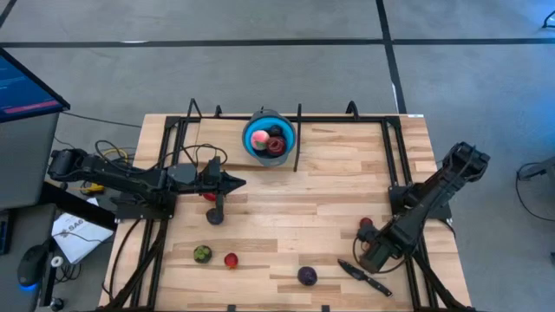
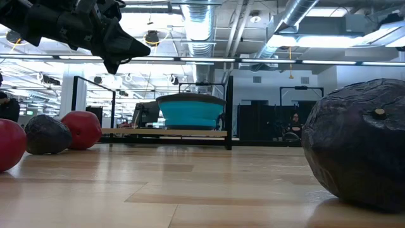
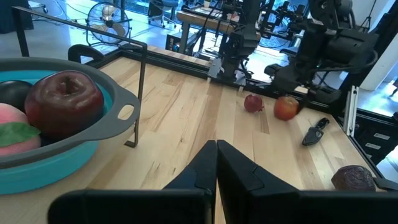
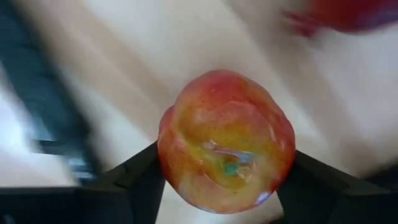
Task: Pick & Place Fruit
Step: Put the red yellow apple into the blue strainer bowl on the shelf
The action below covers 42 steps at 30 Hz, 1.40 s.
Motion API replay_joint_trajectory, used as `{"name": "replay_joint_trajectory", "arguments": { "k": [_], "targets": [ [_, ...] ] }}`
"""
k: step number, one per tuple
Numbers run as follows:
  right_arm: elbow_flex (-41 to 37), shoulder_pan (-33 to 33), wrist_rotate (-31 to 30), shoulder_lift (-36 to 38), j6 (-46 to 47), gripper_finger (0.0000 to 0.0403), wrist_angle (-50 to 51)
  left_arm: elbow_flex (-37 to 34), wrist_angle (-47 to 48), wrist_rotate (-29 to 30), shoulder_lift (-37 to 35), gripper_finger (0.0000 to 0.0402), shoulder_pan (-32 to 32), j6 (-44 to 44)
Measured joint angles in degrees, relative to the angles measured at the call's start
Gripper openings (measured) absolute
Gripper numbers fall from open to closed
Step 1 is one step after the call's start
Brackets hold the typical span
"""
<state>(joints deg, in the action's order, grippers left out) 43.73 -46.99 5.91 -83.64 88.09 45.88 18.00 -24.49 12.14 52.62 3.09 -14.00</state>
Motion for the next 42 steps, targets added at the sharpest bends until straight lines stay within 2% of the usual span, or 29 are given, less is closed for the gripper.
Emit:
{"name": "replay_joint_trajectory", "arguments": {
  "k": [5, 10, 14, 18, 25, 30, 35, 42],
  "targets": [
    [3.4, 7.4, -0.3, -0.1, -3.4, 0.0234, -7.4, 0.0, 0.0, 0.0, 0.0, 0.0002, 0.0, 0.0],
    [10.4, 19.4, -5.2, -0.3, -14.3, 0.0235, -8.9, 0.0, 0.0, 0.0, 0.0, 0.0002, 0.0, 0.1],
    [19.7, 28.4, -6.4, -6.2, -27.0, 0.0234, -7.1, 0.0, 0.0, 0.0, 0.0, 0.0002, 0.0, 0.0],
    [32.5, 34.3, -6.0, -17.5, -38.4, 0.0234, -2.5, 0.0, 0.2, 0.0, 0.0, 0.0002, 0.0, -0.3],
    [58.4, 37.7, -4.4, -38.0, -49.3, 0.0235, 11.7, 0.0, 4.0, -3.9, 0.0, 0.0002, 0.0, -5.0],
    [73.0, 37.8, -4.5, -48.6, -54.0, 0.0235, 20.2, 0.0, 8.5, -8.4, 0.0, 0.0002, 0.0, -8.6],
    [80.0, 37.5, -4.5, -55.1, -56.6, 0.0239, 22.4, 0.0, 13.2, -10.0, 0.0, 0.0002, 0.1, -9.4],
    [82.2, 37.4, -4.4, -57.3, -58.1, 0.0267, 23.5, 0.0, 14.2, -10.1, 0.0, 0.0002, 0.1, -9.4]
  ]
}}
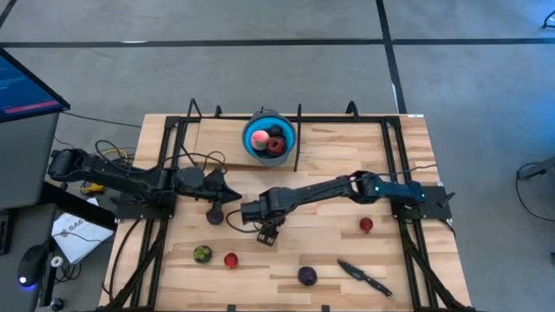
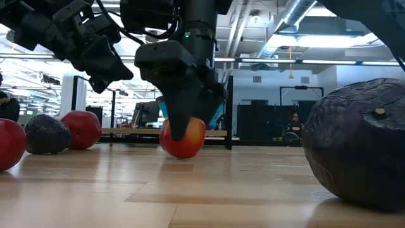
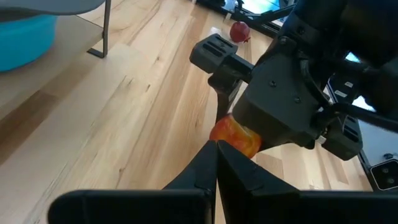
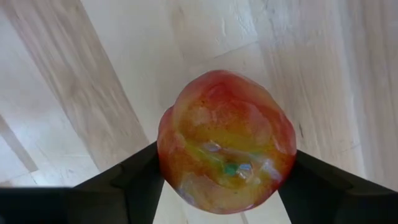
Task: Pick & Place Fruit
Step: Put the red yellow apple into the blue strainer bowl on the shelf
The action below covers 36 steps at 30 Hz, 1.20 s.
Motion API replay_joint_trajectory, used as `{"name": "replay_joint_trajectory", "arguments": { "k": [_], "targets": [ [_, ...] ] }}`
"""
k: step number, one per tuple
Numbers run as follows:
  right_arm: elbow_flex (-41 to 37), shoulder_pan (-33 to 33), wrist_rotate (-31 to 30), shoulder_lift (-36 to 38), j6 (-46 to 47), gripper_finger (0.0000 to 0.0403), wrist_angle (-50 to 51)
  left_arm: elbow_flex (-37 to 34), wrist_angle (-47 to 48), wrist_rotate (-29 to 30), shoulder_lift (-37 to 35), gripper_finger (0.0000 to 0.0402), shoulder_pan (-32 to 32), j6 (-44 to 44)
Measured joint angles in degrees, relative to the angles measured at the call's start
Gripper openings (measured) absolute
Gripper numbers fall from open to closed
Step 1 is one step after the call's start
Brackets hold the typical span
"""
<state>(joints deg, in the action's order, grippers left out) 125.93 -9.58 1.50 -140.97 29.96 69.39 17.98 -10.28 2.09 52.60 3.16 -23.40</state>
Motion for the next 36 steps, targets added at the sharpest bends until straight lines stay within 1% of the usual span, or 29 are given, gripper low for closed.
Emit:
{"name": "replay_joint_trajectory", "arguments": {
  "k": [3, 7, 15, 18, 20, 23, 25, 28, 30, 32, 33, 36],
  "targets": [
    [0.0, 0.0, 0.0, 0.0, -0.4, 0.0274, -0.5, 0.0, 0.0, 0.0, 0.0, 0.0002, 0.0, 0.0],
    [0.0, 0.1, 0.0, 0.0, -3.4, 0.0288, -0.9, 0.0, 0.0, 0.0, 0.0, 0.0002, 0.0, 0.0],
    [0.0, 0.0, -0.7, 0.4, -6.1, 0.0350, -0.6, 0.0, 0.0, 0.0, 0.0, 0.0002, 0.0, 0.3],
    [0.0, -1.1, -4.9, 1.4, -7.8, 0.0373, 0.7, 0.0, -0.1, -0.1, 0.0, 0.0002, 0.0, 1.3],
    [-0.9, -2.6, -9.5, 2.8, -9.1, 0.0382, 2.9, 0.0, -0.2, -0.7, 0.0, 0.0004, 0.0, 1.9],
    [-3.7, -4.7, -13.7, 5.8, -9.6, 0.0385, 4.9, 0.0, -1.0, -1.9, 0.0, 0.0024, 0.0, 2.0],
    [-7.7, -5.7, -15.2, 8.8, -9.4, 0.0379, 3.1, 0.0, -1.7, -2.1, 0.0, 0.0049, 0.0, 2.2],
    [-17.8, -6.5, -15.8, 15.7, -7.2, 0.0364, -1.6, 0.0, -4.0, -2.1, 0.4, 0.0098, 0.4, 4.0],
    [-26.5, -6.8, -15.4, 21.0, -4.5, 0.0353, -9.0, 0.0, -6.7, -2.1, 1.0, 0.0134, 1.4, 6.3],
    [-36.1, -7.3, -15.1, 26.5, -1.4, 0.0344, -16.8, 0.0, -11.4, -2.2, 2.9, 0.0168, 3.0, 9.1],
    [-40.6, -7.5, -15.0, 29.0, 0.1, 0.0341, -22.2, 0.0, -13.1, -2.2, 4.1, 0.0185, 4.0, 10.3],
    [-53.6, -8.1, -15.1, 36.4, 4.2, 0.0335, -36.2, 2.6, -14.4, -2.4, 9.6, 0.0228, 6.7, 13.2]
  ]
}}
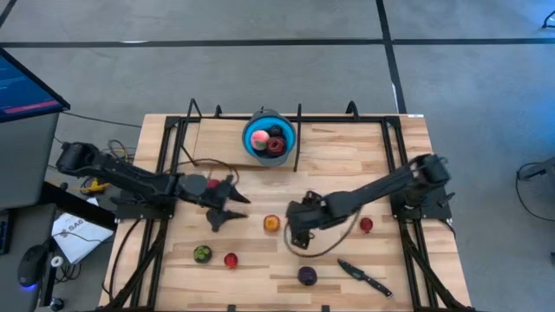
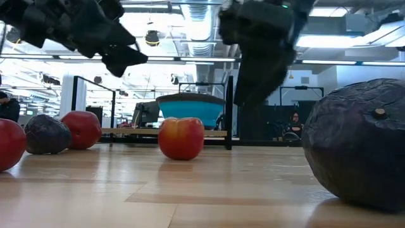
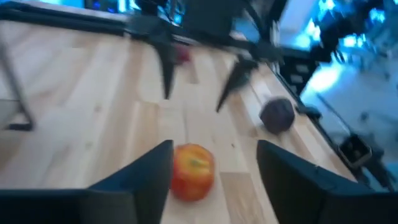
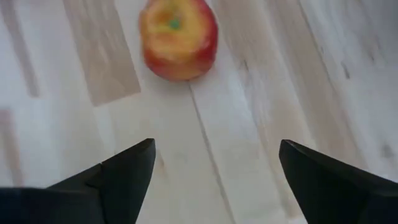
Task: Pick & Place Fruit
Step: Put the red yellow apple into the blue strainer bowl on the shelf
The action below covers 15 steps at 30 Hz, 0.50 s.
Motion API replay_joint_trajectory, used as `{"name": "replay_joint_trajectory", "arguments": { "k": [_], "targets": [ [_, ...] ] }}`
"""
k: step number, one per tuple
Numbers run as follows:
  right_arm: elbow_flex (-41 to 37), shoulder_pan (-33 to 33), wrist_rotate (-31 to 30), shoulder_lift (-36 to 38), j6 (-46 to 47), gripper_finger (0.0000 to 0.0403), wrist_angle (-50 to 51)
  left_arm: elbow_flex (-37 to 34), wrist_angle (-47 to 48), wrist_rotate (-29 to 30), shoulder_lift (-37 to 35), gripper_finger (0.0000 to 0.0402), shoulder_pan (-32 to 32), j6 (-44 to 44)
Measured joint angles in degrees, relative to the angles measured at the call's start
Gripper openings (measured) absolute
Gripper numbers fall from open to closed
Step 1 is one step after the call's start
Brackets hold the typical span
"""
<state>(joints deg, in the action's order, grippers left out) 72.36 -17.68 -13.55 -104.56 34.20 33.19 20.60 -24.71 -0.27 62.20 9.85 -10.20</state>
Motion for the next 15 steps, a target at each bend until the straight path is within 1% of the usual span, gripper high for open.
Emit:
{"name": "replay_joint_trajectory", "arguments": {
  "k": [3, 6, 10, 11, 15],
  "targets": [
    [-10.6, -0.8, -1.6, 5.4, 2.3, 0.0334, -12.2, 4.6, 0.0, -0.2, 7.3, 0.0261, 1.9, 2.4],
    [-18.0, -1.7, -7.7, 9.1, 7.3, 0.0333, -20.1, 10.0, 0.1, -0.2, 15.2, 0.0288, 2.6, 4.1],
    [-24.6, -4.1, -17.1, 12.0, 14.6, 0.0333, -24.8, 16.4, 0.4, -0.7, 24.6, 0.0320, 2.6, 6.9],
    [-26.0, -5.0, -20.3, 12.9, 16.6, 0.0333, -24.9, 17.7, 0.1, -0.8, 26.6, 0.0327, 2.4, 7.1],
    [-28.9, -8.5, -30.0, 13.1, 22.5, 0.0333, -28.6, 20.7, 0.1, -1.0, 32.2, 0.0353, 1.5, 7.4]
  ]
}}
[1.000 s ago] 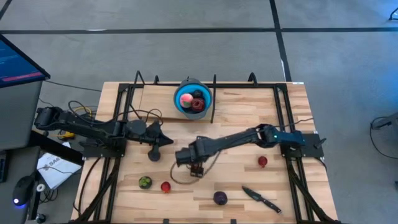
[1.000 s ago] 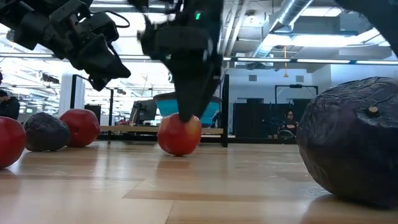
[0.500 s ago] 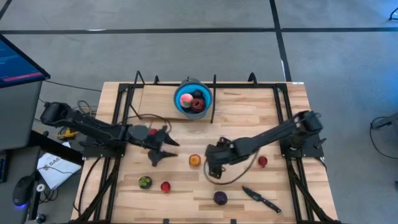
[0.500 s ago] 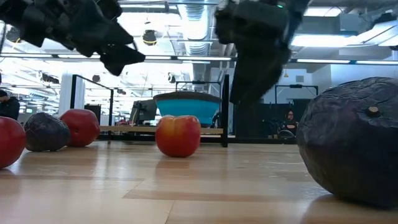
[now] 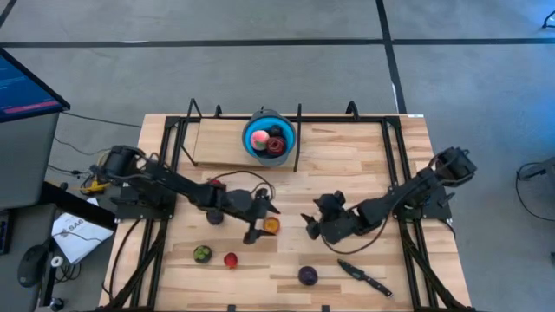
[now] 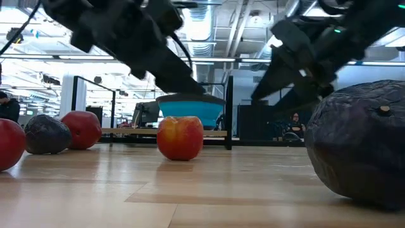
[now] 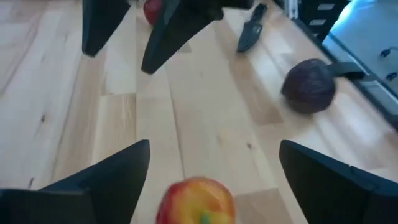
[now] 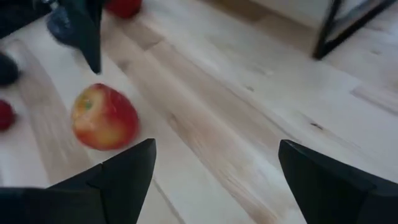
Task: Pick & Place Fruit
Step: Put the red yellow apple into the blue strainer bowl on the shelf
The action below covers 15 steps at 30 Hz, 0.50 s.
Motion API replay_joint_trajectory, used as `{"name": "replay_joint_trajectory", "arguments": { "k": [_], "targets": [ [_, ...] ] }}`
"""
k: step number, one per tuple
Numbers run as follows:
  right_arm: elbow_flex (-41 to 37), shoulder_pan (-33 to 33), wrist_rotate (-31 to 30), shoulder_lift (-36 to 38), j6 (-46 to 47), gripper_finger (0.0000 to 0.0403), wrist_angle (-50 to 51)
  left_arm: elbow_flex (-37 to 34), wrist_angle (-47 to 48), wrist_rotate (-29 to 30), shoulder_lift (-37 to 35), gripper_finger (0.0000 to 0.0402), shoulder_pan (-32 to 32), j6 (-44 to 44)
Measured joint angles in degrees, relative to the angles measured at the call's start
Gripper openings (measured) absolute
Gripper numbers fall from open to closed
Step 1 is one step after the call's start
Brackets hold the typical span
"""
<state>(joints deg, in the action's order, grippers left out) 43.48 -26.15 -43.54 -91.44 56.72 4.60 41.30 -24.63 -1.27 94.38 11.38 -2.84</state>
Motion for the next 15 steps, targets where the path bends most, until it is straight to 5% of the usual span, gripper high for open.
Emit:
{"name": "replay_joint_trajectory", "arguments": {
  "k": [15],
  "targets": [
    [0.2, -3.4, -4.5, -0.8, 2.0, 0.0333, -1.1, -0.4, -0.6, 5.5, 6.5, 0.0356, -0.2, 5.8]
  ]
}}
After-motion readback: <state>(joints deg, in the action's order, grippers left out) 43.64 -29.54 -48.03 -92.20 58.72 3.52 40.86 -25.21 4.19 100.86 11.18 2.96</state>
